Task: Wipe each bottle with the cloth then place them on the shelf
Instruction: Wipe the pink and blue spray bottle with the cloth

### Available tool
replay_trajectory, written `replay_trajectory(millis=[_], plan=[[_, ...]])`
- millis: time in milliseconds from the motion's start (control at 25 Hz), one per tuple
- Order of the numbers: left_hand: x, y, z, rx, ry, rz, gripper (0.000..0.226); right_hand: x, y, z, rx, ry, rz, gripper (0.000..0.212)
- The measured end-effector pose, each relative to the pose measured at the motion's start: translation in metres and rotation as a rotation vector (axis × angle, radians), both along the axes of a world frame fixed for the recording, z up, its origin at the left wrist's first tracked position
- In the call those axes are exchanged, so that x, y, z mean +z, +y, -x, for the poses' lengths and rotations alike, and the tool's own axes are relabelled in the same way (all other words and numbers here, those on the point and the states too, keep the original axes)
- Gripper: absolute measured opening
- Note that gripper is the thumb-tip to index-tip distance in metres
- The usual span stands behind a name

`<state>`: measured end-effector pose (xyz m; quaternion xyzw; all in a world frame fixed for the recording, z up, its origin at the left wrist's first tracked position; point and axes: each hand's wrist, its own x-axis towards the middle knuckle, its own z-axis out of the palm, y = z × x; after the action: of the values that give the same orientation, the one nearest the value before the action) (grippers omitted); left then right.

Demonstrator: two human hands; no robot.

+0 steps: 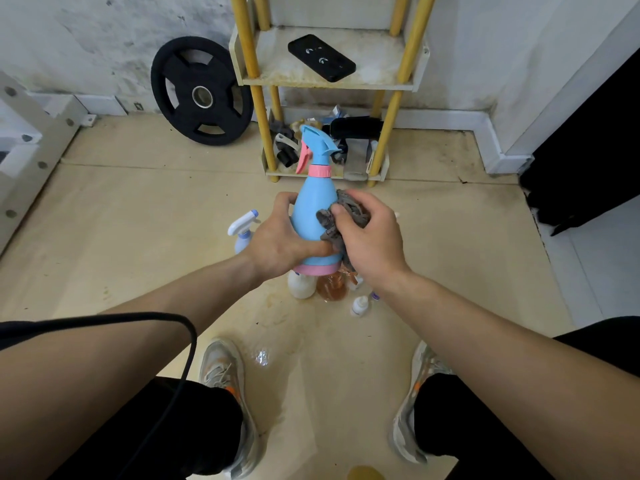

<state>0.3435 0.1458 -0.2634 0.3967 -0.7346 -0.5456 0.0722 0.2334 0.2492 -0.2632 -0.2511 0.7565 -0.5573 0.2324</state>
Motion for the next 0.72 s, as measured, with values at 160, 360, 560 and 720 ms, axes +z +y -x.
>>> replay_trajectory(millis=[160,360,560,720], plan=[[0.004,0.007,0.003,-0.076,0.010,0.097,0.084,0.009,-0.007,0.015,-0.049,0.063,0.037,0.019],[0.010,-0.002,0.004,-0.049,0.115,0.114,0.086,-0.001,-0.010,0.022,-0.020,-0.100,-0.044,0.034],[0.012,-0.019,-0.002,-0.056,0.156,-0.035,0.094,0.000,-0.005,0.013,0.043,-0.029,0.013,0.026],[0.009,-0.006,-0.001,-0.169,0.133,-0.064,0.094,0.010,-0.008,0.021,0.026,0.067,0.133,0.024]])
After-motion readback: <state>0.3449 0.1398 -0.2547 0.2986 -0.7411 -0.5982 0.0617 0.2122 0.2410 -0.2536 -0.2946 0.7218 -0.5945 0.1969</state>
